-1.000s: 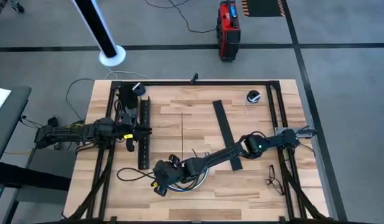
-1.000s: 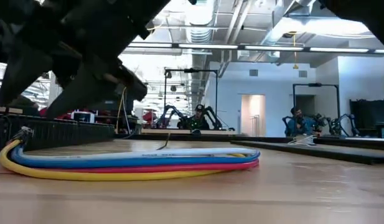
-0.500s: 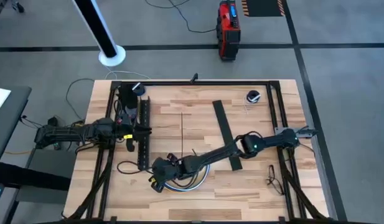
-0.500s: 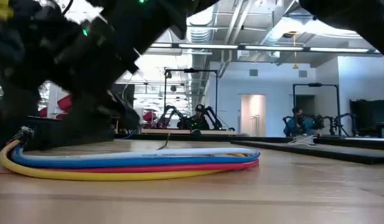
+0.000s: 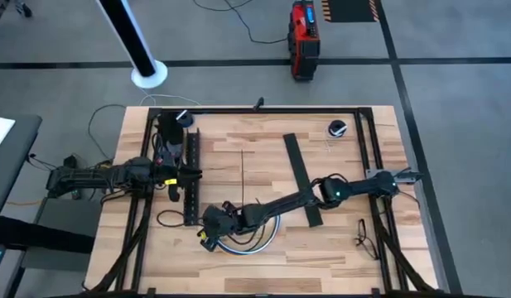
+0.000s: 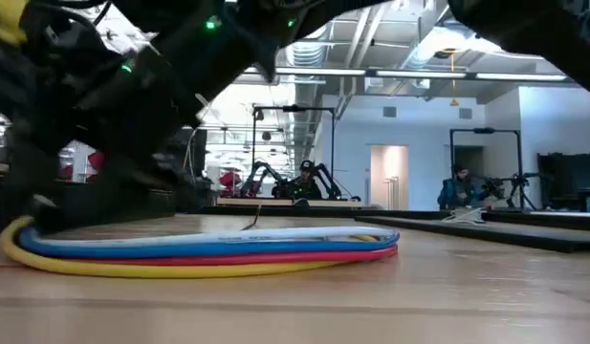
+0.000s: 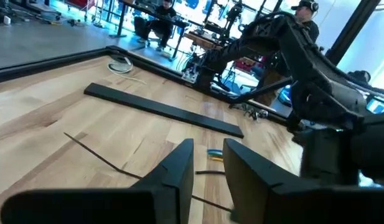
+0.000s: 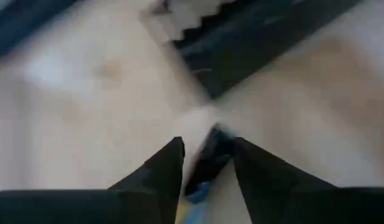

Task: Ziptie cables
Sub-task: Wrap the black zip tie on the cable

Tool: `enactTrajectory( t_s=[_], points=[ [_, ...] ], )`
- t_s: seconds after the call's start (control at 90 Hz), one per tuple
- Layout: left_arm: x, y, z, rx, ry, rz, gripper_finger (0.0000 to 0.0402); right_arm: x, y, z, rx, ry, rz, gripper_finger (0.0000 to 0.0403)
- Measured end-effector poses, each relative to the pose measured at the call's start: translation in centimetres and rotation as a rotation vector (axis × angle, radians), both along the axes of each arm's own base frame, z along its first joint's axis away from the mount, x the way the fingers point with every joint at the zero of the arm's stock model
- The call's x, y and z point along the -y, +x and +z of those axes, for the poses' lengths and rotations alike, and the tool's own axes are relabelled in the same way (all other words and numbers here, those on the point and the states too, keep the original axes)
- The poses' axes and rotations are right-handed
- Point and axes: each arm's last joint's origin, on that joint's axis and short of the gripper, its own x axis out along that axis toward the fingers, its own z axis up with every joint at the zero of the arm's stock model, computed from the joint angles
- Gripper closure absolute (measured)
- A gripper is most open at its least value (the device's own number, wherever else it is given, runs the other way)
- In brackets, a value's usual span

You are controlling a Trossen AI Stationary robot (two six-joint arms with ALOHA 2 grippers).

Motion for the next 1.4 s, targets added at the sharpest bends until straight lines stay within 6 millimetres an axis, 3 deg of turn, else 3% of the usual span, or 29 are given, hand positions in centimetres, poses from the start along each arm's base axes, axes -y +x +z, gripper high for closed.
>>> enactTrajectory(
  t_s=[0.144,0.367,0.511,0.878,1.056,1.4],
  points=[
    [0.0,0.0,0.0,-0.003,0.002,0.000,0.0320,0.0,-0.1,0.0,-0.016,-0.011,-0.002,0.0288],
    [0.0,0.0,0.0,-0.005,0.001,-0.002,0.0320,0.1,-0.5,1.0,-0.040,-0.045,0.031,0.0385],
    [0.0,0.0,-0.1,-0.009,0.001,-0.003,0.0320,0.1,-0.9,2.6,-0.058,-0.049,0.064,0.0387],
    [0.0,0.0,0.0,-0.006,0.005,-0.001,0.0320,-0.5,-3.8,9.4,-0.130,-0.089,0.140,0.0388],
    [0.0,0.0,0.0,-0.001,0.006,0.001,0.0320,2.0,-4.9,11.7,-0.203,-0.205,0.120,0.0388],
    [0.0,0.0,0.0,-0.007,0.006,0.000,0.0320,8.6,-3.7,11.5,-0.244,-0.353,0.134,0.0388]
  ],
)
